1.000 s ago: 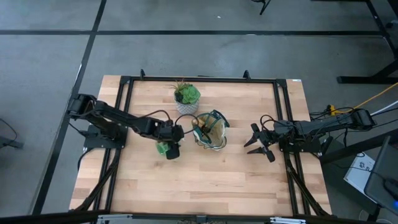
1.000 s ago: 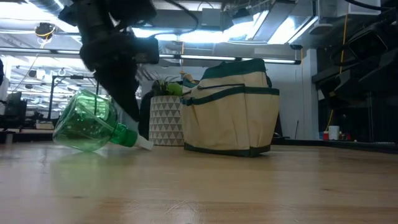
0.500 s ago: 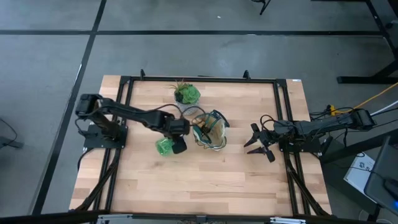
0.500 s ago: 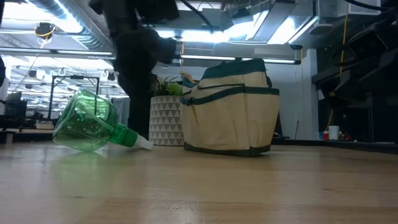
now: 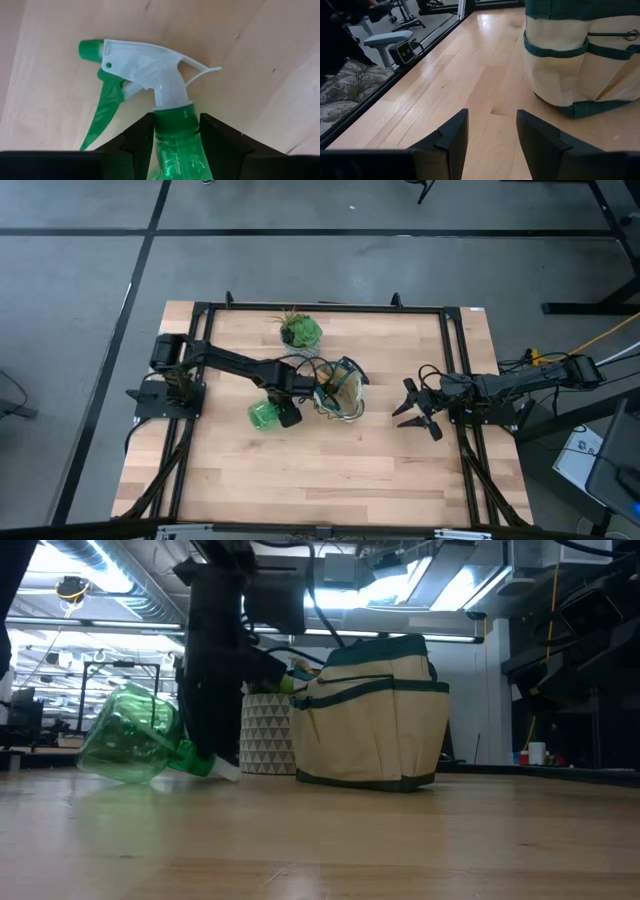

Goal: Pick & Place Garden tools in Gardening bag
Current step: Put the spray bottle into the gardening bag

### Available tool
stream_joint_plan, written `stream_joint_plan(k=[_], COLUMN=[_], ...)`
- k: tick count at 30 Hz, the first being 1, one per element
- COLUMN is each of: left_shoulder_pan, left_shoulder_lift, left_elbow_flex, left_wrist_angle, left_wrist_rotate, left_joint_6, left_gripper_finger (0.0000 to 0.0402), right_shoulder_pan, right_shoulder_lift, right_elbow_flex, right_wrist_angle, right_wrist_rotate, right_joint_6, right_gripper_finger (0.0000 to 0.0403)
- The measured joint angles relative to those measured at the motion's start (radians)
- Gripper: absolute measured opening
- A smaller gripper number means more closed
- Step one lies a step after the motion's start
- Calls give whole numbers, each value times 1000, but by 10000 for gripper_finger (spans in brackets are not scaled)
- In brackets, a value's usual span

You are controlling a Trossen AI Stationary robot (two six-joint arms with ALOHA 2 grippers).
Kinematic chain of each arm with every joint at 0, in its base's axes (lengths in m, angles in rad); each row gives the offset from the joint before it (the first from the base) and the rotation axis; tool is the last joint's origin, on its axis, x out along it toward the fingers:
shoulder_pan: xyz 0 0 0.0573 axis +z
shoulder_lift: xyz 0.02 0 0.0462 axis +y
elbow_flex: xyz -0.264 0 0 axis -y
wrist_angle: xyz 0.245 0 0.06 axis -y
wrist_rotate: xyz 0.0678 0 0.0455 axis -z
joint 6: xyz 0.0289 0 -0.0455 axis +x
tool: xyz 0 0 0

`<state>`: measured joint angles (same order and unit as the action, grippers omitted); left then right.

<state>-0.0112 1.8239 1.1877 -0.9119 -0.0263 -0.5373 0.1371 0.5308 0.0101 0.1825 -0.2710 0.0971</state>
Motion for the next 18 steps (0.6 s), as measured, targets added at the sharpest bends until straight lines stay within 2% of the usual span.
stream_joint_plan(k=[8, 18], left_shoulder_pan=[-2, -32], left_shoulder_lift=[10, 21], left_elbow_flex=[0, -1], left_wrist_angle=[-13, -23], left_wrist_rotate=[7, -44], left_joint_6=[7, 35], left_gripper_finger=[153, 153], right_shoulder_pan=[0, 0], right_shoulder_lift=[0, 0], right_elbow_flex=[0, 0], right_wrist_angle=[0, 0], right_wrist_rotate=[0, 0], right_joint_6=[0, 0], right_gripper_finger=[169, 169])
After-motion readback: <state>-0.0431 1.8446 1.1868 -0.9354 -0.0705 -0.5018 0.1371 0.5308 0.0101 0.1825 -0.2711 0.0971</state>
